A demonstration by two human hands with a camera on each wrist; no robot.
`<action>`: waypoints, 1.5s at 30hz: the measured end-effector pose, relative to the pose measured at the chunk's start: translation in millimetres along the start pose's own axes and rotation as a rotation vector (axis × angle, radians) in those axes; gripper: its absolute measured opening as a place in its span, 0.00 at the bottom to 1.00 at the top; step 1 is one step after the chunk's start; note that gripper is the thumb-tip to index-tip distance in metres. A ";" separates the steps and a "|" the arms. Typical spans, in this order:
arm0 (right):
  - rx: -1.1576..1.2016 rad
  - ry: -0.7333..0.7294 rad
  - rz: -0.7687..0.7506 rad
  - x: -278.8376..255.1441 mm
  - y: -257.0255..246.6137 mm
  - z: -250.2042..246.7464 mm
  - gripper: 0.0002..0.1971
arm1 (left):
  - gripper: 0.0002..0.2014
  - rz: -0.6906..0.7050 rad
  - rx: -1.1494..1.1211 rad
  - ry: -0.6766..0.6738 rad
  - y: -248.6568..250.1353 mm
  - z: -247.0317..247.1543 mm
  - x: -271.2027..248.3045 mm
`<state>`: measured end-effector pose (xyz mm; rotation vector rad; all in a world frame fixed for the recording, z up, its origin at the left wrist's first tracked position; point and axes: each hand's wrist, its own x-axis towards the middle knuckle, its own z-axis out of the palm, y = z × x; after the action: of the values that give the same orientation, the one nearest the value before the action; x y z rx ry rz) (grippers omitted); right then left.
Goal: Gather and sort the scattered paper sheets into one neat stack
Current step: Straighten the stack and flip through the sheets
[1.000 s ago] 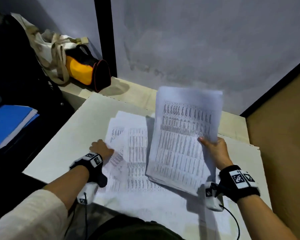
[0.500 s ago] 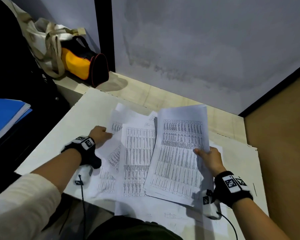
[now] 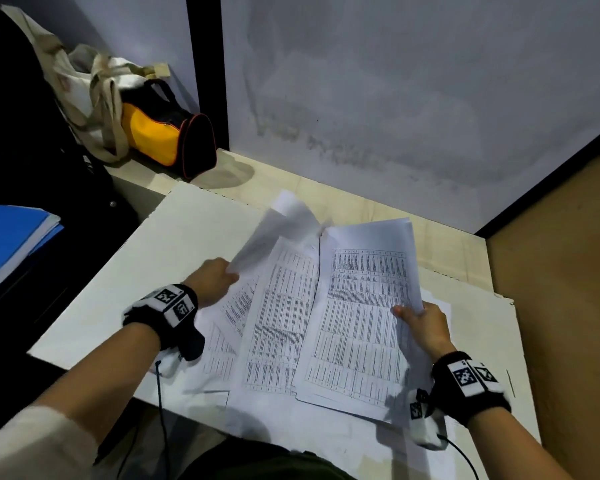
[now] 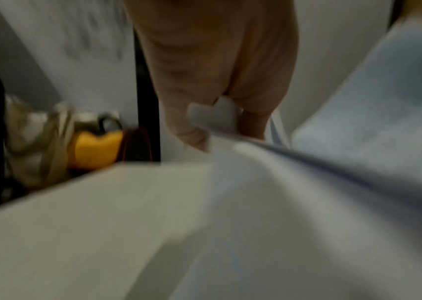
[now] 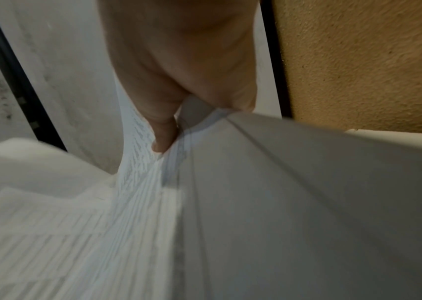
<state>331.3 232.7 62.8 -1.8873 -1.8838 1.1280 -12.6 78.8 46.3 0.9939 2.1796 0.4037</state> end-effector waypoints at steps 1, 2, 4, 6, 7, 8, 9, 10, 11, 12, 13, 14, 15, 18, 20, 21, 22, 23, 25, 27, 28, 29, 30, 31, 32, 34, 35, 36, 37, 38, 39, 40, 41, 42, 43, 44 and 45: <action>0.004 0.005 0.000 -0.8 1.0 -0.7 0.10 | 0.12 0.013 -0.008 0.052 3.0 -7.3 -5.7; 0.005 0.009 0.004 -0.9 2.3 -1.5 0.11 | 0.14 0.028 -0.017 0.092 4.9 -14.7 -11.5; -0.011 0.004 0.000 -3.0 4.3 -1.8 0.14 | 0.16 0.018 -0.024 0.130 2.7 -26.2 -19.4; -0.022 0.004 -0.006 -3.4 4.8 -2.3 0.16 | 0.18 0.042 0.013 0.163 6.2 -37.5 -26.8; -0.031 0.010 -0.012 -4.5 3.6 -3.7 0.16 | 0.18 0.057 0.020 0.180 9.6 -42.8 -29.6; -0.051 0.016 -0.019 -6.2 2.4 -5.0 0.16 | 0.18 0.069 0.007 0.206 13.0 -50.1 -33.7; -0.069 0.025 -0.028 -8.2 1.4 -6.2 0.16 | 0.18 0.077 -0.007 0.249 16.0 -58.5 -36.7; -0.082 0.032 -0.037 -9.6 1.0 -7.7 0.17 | 0.18 0.085 -0.008 0.300 18.8 -67.4 -39.5; -0.090 0.038 -0.044 -11.7 1.0 -10.1 0.17 | 0.18 0.097 0.003 0.353 21.0 -75.8 -41.1; -0.097 0.036 -0.048 -13.5 0.9 -11.4 0.16 | 0.17 0.097 0.009 0.390 22.1 -84.2 -43.2; -0.104 0.030 -0.047 -15.4 1.3 -12.4 0.16 | 0.16 0.093 0.004 0.409 21.6 -90.4 -44.4; -0.107 0.023 -0.047 -17.5 3.0 -13.5 0.17 | 0.15 0.088 -0.001 0.413 21.7 -94.3 -46.8; -0.110 0.014 -0.046 -18.7 4.6 -14.1 0.17 | 0.15 0.087 -0.004 0.410 19.2 -95.1 -47.1; -0.114 0.009 -0.052 -24.0 4.5 -16.8 0.18 | 0.15 0.075 -0.044 0.413 11.8 -90.0 -51.3; -0.125 0.013 -0.053 -24.9 4.3 -18.7 0.18 | 0.15 0.052 -0.073 0.367 7.7 -80.6 -56.1; -0.142 0.012 -0.057 -26.5 2.5 -20.2 0.17 | 0.15 0.042 -0.094 0.336 6.1 -74.8 -58.7; -0.162 0.008 -0.060 -27.5 0.1 -21.5 0.17 | 0.16 0.032 -0.116 0.307 5.1 -69.8 -61.0; -0.178 0.008 -0.064 -28.1 -2.0 -23.1 0.17 | 0.16 0.021 -0.136 0.273 4.3 -64.9 -62.3; -0.189 0.009 -0.073 -28.1 -4.0 -25.7 0.17 | 0.17 0.006 -0.134 0.191 3.8 -58.4 -64.3; -0.204 0.006 -0.082 -29.6 -5.4 -26.7 0.17 | 0.17 0.008 -0.085 0.213 6.7 -61.7 -68.0; -0.209 0.009 -0.085 -29.7 -5.9 -27.0 0.17 | 0.16 0.020 -0.054 0.267 10.5 -68.4 -69.3; -0.214 0.013 -0.085 -30.2 -5.8 -27.8 0.17 | 0.16 0.044 -0.021 0.313 15.7 -77.5 -71.0; -0.214 0.015 -0.083 -30.9 -5.7 -27.7 0.17 | 0.16 0.082 0.009 0.344 21.0 -88.7 -73.1; -0.219 0.011 -0.077 -32.3 -4.7 -27.1 0.18 | 0.16 0.115 0.025 0.367 25.7 -99.0 -75.1; -0.222 0.009 -0.072 -32.7 -4.4 -26.5 0.18 | 0.15 0.144 0.029 0.389 29.9 -108.8 -76.2; -0.209 0.004 -0.064 -32.9 -3.4 -25.1 0.18 | 0.14 0.174 0.050 0.422 31.5 -121.4 -74.0; -0.202 0.001 -0.062 -33.3 -2.9 -25.0 0.18 | 0.13 0.173 0.064 0.430 30.2 -124.4 -72.9; -0.198 -0.001 -0.061 -33.7 -3.4 -25.2 0.18 | 0.13 0.169 0.071 0.442 29.5 -127.9 -72.8; -0.199 -0.002 -0.059 -34.8 -3.6 -25.6 0.18 | 0.13 0.155 0.069 0.456 28.2 -131.3 -73.4; -0.200 -0.005 -0.057 -35.9 -4.2 -26.9 0.18 | 0.14 0.139 0.064 0.485 28.5 -135.3 -75.6; -0.202 -0.009 -0.054 -37.3 -3.9 -29.0 0.18 | 0.14 0.130 0.058 0.526 28.1 -140.3 -77.7; -0.204 -0.013 -0.046 -39.2 -4.4 -30.0 0.18 | 0.14 0.129 0.051 0.571 27.3 -147.4 -80.0; -0.204 -0.013 -0.038 -40.7 -4.3 -30.7 0.18 | 0.14 0.134 0.036 0.614 25.2 -155.5 -81.6; -0.196 -0.016 -0.027 -41.4 -3.6 -30.7 0.18 | 0.14 0.138 0.005 0.641 21.5 -164.2 -81.8; -0.186 -0.015 -0.022 -41.9 -3.2 -31.0 0.18 | 0.14 0.131 -0.041 0.654 16.5 -172.4 -80.6; -0.174 -0.016 -0.017 -42.3 -4.0 -30.8 0.18 | 0.14 0.110 -0.107 0.655 10.5 -180.7 -79.5; -0.165 -0.016 -0.016 -42.2 -4.5 -31.1 0.18 | 0.15 0.088 -0.178 0.656 4.2 -187.6 -78.8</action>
<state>354.1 204.6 101.1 -1.9484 -2.0541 1.0142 -106.3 23.2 218.2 0.9458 2.6068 1.0697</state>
